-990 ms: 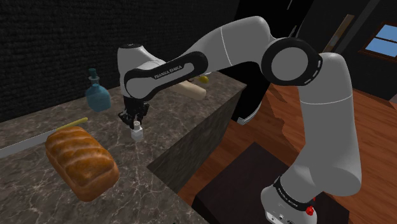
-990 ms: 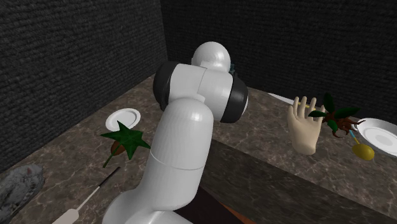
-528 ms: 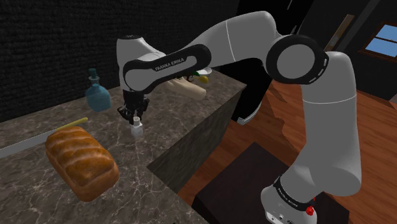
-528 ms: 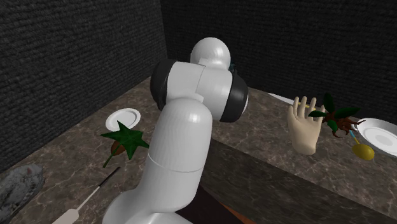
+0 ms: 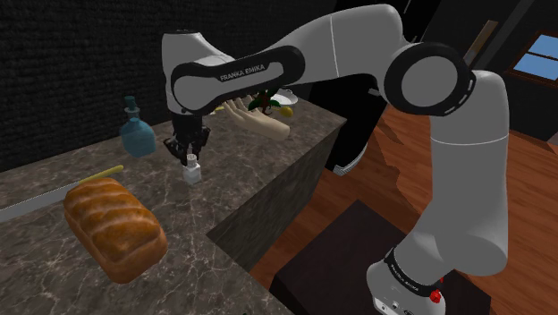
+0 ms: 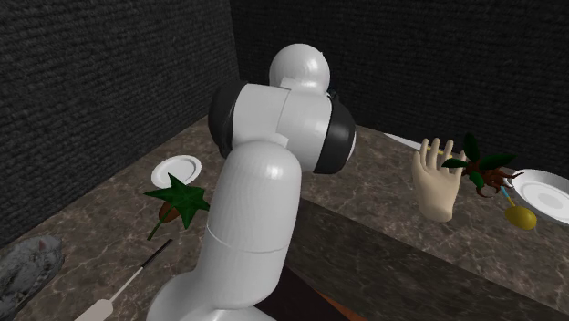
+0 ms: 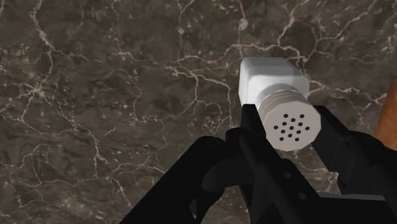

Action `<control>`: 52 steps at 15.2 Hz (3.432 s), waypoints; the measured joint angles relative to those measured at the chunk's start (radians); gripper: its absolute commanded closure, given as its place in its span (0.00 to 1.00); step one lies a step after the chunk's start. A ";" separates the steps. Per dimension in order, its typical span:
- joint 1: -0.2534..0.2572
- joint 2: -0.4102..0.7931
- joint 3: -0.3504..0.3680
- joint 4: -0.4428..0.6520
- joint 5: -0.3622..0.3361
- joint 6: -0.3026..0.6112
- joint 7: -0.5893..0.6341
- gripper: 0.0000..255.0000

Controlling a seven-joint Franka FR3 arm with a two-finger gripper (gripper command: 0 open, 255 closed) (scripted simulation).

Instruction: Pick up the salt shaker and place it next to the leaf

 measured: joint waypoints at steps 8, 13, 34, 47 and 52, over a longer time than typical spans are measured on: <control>0.000 -0.030 0.006 0.066 0.012 -0.095 -0.009 1.00; 0.000 -0.045 0.009 0.107 0.017 -0.149 -0.013 1.00; 0.023 -0.155 0.035 0.172 0.045 -0.322 0.018 1.00; 0.094 -0.497 0.130 -0.283 0.151 -0.192 0.191 1.00; 0.142 -0.590 0.178 -0.385 0.194 -0.172 0.275 1.00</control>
